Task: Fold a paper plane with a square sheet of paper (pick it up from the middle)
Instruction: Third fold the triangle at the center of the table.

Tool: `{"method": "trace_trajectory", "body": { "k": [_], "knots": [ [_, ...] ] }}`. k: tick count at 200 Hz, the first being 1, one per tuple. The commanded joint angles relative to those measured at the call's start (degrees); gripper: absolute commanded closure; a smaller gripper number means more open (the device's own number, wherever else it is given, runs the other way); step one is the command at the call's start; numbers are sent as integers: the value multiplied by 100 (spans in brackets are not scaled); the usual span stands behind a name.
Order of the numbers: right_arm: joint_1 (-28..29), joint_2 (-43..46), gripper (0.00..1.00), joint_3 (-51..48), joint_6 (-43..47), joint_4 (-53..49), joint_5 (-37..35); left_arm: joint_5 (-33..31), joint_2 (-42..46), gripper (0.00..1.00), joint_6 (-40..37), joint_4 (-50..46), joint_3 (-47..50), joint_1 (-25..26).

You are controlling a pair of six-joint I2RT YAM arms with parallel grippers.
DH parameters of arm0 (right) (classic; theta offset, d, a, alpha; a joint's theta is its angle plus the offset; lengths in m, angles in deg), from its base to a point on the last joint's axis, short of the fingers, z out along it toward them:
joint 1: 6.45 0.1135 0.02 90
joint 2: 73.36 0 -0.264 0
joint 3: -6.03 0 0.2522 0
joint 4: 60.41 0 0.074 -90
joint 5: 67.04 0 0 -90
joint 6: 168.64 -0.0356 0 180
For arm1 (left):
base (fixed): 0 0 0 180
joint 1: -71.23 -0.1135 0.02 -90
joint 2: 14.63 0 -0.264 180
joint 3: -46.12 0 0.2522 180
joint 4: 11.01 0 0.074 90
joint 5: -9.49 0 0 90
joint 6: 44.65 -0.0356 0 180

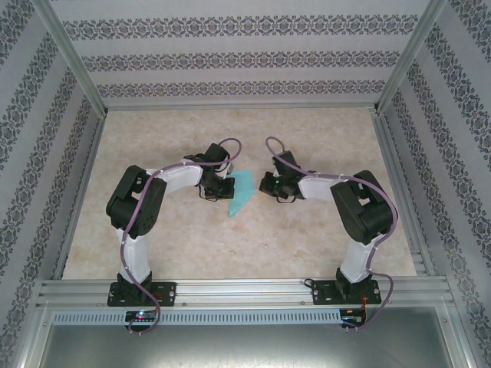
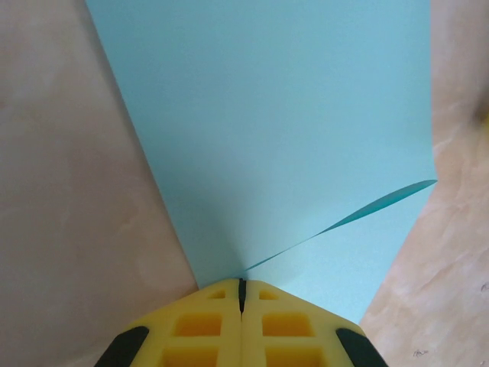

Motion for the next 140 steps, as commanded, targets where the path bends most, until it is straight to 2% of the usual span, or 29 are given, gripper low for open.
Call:
{"method": "trace_trajectory", "body": {
  "k": [1, 19, 39, 66, 140],
  "knots": [
    [196, 488, 100, -64, 116, -284, -289, -458, -599, 100, 191, -211, 446, -24],
    [483, 591, 100, -211, -232, -128, -162, -441, -597, 100, 226, -158, 438, -22],
    [821, 518, 100, -456, -869, 532, 205, -418, -605, 100, 247, -106, 443, -24],
    [1208, 397, 100, -731, -1591, 1387, 314, -451, -597, 100, 218, -98, 447, -26],
    [1693, 25, 100, -784, -2005, 1830, 459, -426, -597, 100, 228, 21, 509, -26]
  ]
}}
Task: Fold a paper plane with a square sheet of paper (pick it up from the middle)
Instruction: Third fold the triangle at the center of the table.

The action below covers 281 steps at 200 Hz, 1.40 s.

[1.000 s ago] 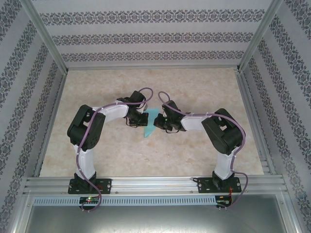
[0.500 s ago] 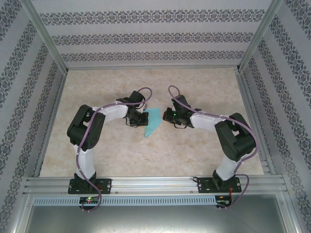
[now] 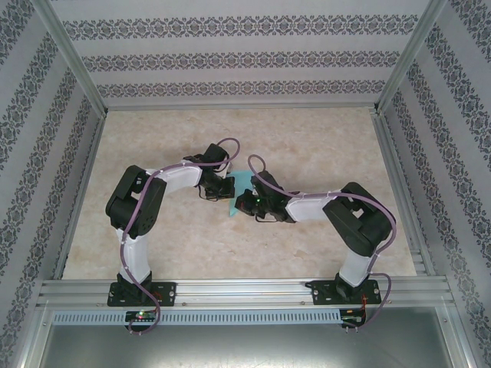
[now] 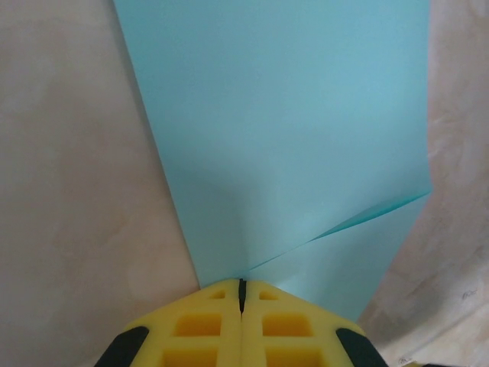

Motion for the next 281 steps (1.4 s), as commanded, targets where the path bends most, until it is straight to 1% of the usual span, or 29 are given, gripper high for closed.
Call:
{"method": "trace_trajectory", "body": {
  "k": [1, 86, 142, 170, 194, 221, 251, 281],
  "knots": [
    [99, -201, 100, 26, -213, 287, 111, -553, -603, 100, 60, -251, 414, -9],
    [255, -408, 100, -30, -307, 55, 287, -677, -595, 100, 70, -276, 441, -7],
    [339, -253, 100, -6, -80, -668, 260, -732, -590, 100, 76, -296, 455, -7],
    [366, -93, 100, 86, 108, -608, 176, -723, -578, 100, 77, -277, 463, -9],
    [392, -94, 100, 246, 227, -373, 258, -723, -560, 100, 82, -277, 475, -9],
    [456, -322, 100, 476, 251, -478, 328, -700, -558, 100, 70, -259, 497, -8],
    [465, -450, 100, 391, 130, -534, 351, -690, -551, 100, 68, -229, 520, -7],
    [477, -415, 100, 311, 165, -853, 305, -701, -551, 100, 51, -233, 521, -4]
  ]
}}
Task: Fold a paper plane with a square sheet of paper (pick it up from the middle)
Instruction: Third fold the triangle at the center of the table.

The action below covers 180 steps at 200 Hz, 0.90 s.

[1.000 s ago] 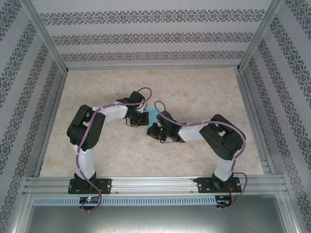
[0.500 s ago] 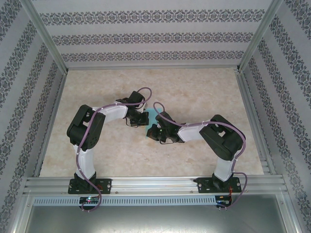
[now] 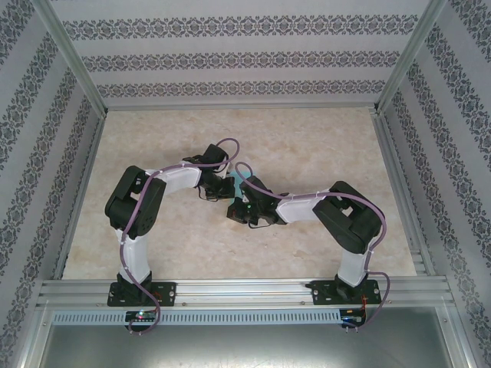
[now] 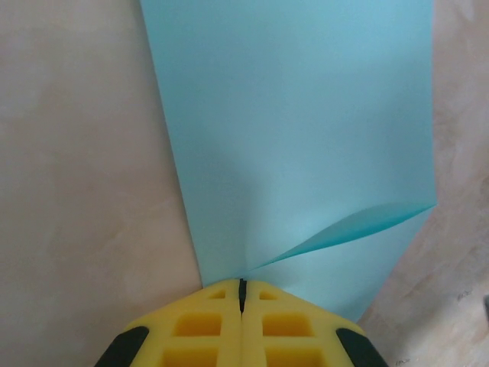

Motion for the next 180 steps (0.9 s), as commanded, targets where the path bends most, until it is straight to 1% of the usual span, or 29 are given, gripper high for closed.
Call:
{"method": "trace_trajectory", "body": {
  "k": [1, 33, 49, 73, 87, 119, 180],
  "knots": [
    [63, -53, 100, -60, 49, -340, 33, -739, -590, 100, 49, -408, 408, 9],
    [78, -80, 100, 26, 91, -518, 131, -737, -590, 100, 49, -390, 426, 4],
    [-39, 162, 100, 1, 61, -333, 206, -736, -593, 100, 48, -395, 426, 6],
    [-288, 686, 100, -122, 146, -294, -41, -734, -571, 100, 46, -417, 416, 3],
    [-470, 799, 100, -202, 212, -351, -159, -736, -572, 100, 49, -417, 408, 3],
    [-859, 605, 100, -150, 333, -418, -118, -675, -564, 100, 49, -421, 369, 2],
    [-1069, 71, 100, 167, 541, -466, 55, -548, -470, 100, -5, -494, 253, 2]
  ]
}}
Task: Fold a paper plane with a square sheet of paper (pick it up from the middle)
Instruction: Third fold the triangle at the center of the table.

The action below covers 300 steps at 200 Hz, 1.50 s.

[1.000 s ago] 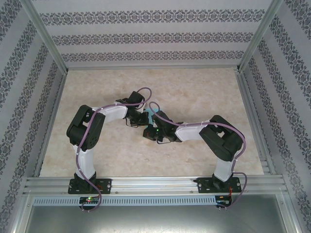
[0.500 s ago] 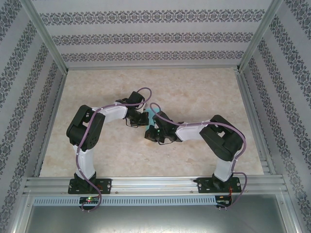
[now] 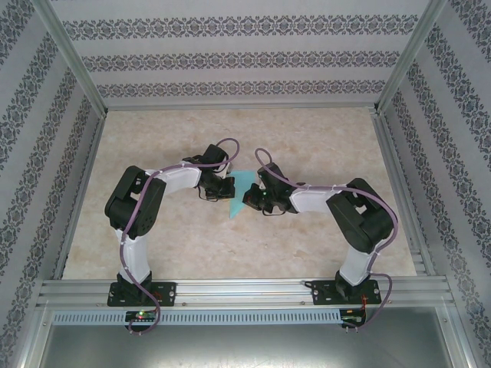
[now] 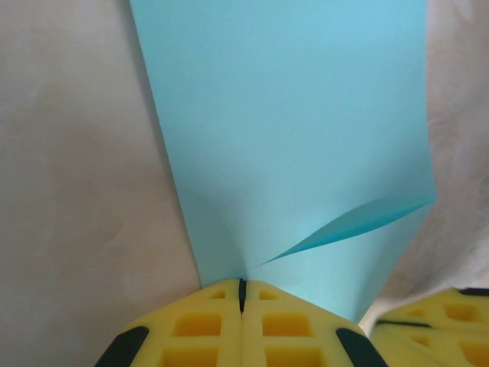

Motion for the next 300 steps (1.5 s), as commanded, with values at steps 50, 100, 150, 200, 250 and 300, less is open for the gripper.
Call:
{"method": "trace_trajectory", "body": {
  "k": [50, 100, 150, 200, 250, 300],
  "knots": [
    [-90, -367, 100, 30, 36, 103, 107, -347, -327, 100, -41, -476, 59, 4],
    [-93, 97, 100, -22, 164, 485, 167, -253, -291, 100, -81, -533, -65, 4],
    [-165, -391, 100, 154, 173, 330, 110, -231, -285, 100, -116, -540, -58, 9],
    [-147, -556, 100, 77, 126, 197, -23, -47, 129, 100, 90, -242, 75, 7],
    [-143, -530, 100, 47, 131, 144, -45, 545, 1156, 75, 691, 854, 898, 28],
    [-124, -595, 100, 75, 113, 133, -22, 1032, 1177, 95, 1019, 1233, 1294, 193]
  ]
}}
